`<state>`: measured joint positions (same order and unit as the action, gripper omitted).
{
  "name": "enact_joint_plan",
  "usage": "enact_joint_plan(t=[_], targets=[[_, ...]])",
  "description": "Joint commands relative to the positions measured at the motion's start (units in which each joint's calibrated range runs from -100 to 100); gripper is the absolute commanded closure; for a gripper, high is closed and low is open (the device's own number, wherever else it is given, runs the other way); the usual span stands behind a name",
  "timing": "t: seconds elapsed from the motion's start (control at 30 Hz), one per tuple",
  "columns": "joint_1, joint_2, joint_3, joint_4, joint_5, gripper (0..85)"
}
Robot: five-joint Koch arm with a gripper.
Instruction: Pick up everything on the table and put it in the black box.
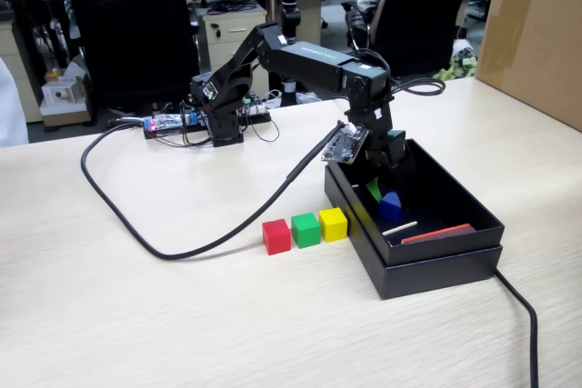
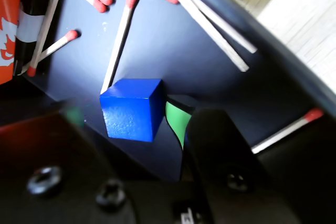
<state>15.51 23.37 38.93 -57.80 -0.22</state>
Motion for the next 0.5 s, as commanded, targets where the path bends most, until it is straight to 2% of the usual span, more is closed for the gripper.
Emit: enact_joint_plan(t=[0.0, 0.17, 0.27, 0.47], targets=[[-0.2, -8.6, 1.0, -1.0, -0.1, 43.4], [-2.0, -30.3, -3.8, -1.0, -0.2, 42.6], [-6.4, -43.0, -9.9, -1.0, -1.4, 42.6], [-11.3, -44.9, -17.6, -1.0, -3.2, 42.3]])
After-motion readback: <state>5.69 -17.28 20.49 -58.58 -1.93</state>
